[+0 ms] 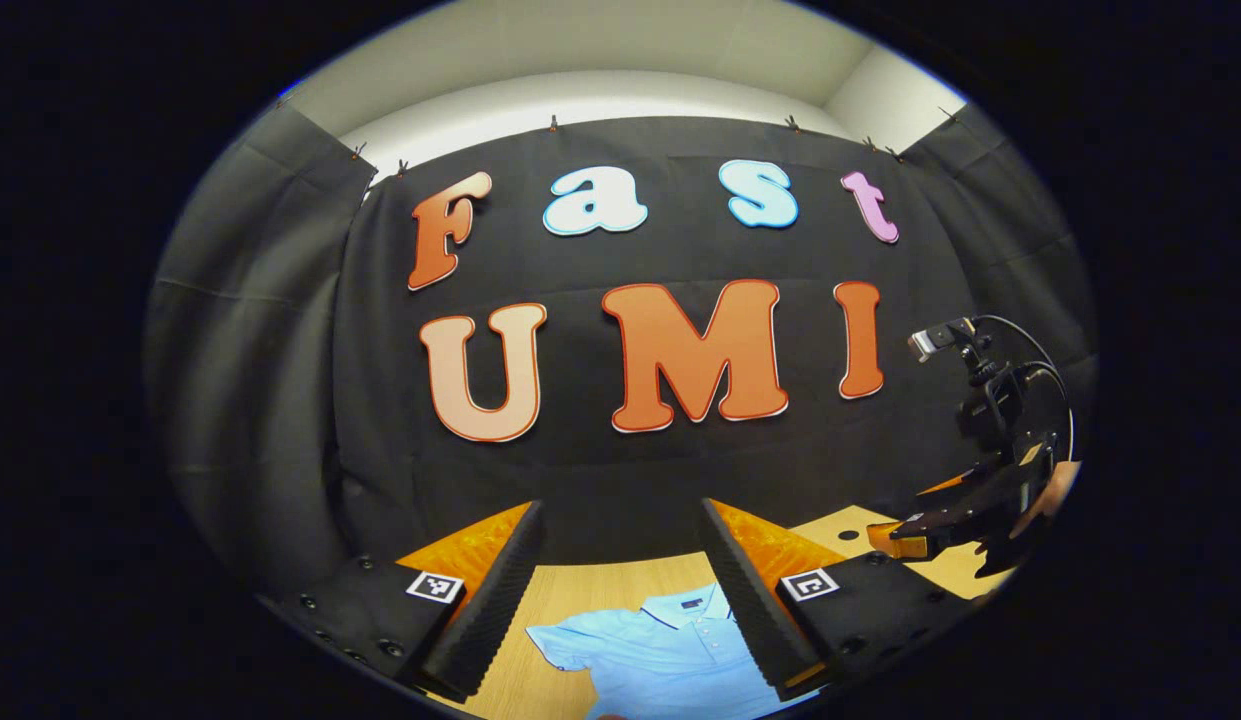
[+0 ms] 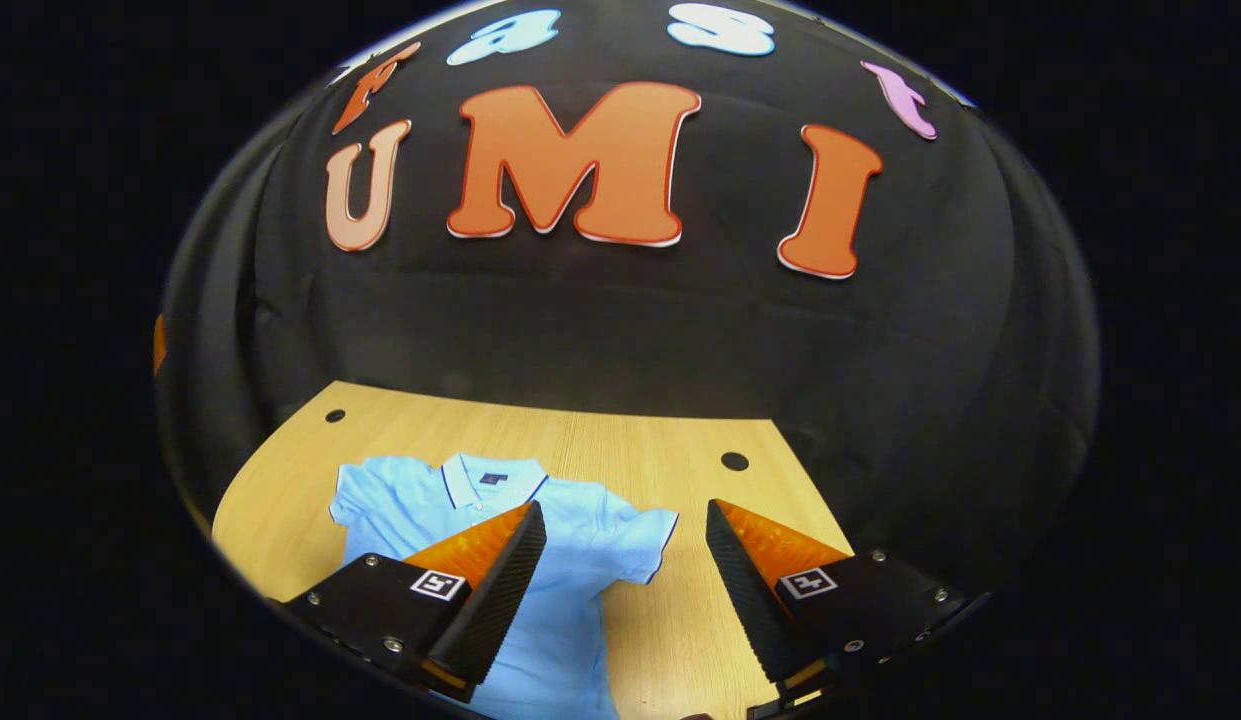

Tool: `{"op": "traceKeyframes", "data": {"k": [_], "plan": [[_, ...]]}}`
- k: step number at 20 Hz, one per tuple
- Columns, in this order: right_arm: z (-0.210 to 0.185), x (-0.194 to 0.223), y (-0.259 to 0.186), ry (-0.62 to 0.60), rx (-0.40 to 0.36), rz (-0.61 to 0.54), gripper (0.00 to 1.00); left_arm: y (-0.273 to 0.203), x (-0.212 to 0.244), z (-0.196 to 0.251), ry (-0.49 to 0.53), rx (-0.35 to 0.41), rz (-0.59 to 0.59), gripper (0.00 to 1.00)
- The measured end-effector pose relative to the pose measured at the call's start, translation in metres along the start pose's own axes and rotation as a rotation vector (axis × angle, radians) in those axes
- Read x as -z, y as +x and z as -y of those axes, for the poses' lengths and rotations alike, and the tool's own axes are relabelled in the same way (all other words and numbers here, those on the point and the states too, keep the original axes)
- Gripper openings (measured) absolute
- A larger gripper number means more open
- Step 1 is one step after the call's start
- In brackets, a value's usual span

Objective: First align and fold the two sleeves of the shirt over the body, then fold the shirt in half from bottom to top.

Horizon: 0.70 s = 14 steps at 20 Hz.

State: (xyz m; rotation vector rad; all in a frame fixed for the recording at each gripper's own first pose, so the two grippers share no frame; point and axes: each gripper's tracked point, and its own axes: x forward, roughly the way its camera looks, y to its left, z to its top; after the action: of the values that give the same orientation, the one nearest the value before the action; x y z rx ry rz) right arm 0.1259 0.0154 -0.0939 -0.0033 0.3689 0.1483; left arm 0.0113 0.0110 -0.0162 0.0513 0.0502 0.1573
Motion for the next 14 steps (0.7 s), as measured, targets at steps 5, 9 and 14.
{"op": "traceKeyframes", "data": {"k": [5, 9, 14], "plan": [[0.007, 0.041, 0.057, 0.021, -0.042, -0.208, 0.95, 0.008, 0.012, -0.001, 0.024, -0.060, -0.055, 1.00], [0.020, 0.077, 0.092, 0.050, -0.067, -0.372, 0.88, 0.010, 0.013, -0.008, 0.059, -0.119, -0.082, 0.99], [0.027, 0.101, 0.125, 0.055, -0.089, -0.491, 0.86, 0.005, 0.025, -0.009, 0.077, -0.178, -0.133, 1.00]]}}
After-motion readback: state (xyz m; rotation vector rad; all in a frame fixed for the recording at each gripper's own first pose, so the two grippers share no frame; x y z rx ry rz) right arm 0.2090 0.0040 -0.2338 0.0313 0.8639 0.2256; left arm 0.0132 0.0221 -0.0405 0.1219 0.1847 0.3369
